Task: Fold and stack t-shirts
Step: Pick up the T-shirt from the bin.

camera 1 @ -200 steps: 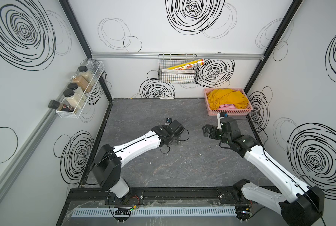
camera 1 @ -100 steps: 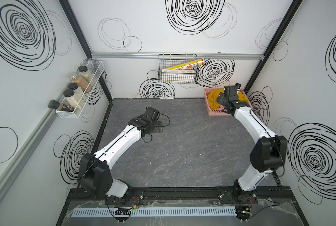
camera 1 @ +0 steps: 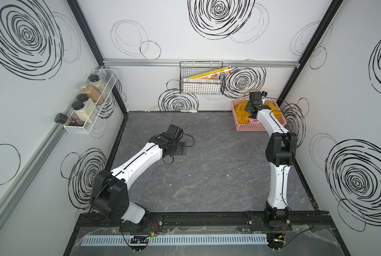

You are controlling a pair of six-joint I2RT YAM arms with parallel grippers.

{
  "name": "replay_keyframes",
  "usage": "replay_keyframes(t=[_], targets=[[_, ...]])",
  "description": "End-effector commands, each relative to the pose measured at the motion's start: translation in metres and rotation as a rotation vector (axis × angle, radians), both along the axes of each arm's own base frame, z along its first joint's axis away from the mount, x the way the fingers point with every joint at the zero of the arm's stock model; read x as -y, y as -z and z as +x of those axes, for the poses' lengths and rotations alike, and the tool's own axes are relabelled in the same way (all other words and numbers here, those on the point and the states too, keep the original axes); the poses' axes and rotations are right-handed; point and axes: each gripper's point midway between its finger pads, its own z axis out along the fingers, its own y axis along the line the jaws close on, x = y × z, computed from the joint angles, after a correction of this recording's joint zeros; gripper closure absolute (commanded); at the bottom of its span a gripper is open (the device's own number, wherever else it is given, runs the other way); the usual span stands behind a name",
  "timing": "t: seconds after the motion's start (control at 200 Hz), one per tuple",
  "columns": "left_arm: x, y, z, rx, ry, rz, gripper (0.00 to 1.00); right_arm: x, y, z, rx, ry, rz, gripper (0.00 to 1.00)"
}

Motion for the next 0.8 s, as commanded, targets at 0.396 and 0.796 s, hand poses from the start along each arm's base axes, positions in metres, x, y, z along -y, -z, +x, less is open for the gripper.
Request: replay_keyframes(t=[0.396, 0.796], targets=[[-0.006, 0.01, 0.004, -0.027, -0.014, 0.0, 0.02, -0.031, 0.023, 0.025, -0.044, -0.116, 0.121, 0.6], [-0.012, -0.001, 0.003, 0.018, -0.04, -0.013, 0.11, -0.019, -0.178, -0.028, 0.232, -0.128, 0.067, 1.0]])
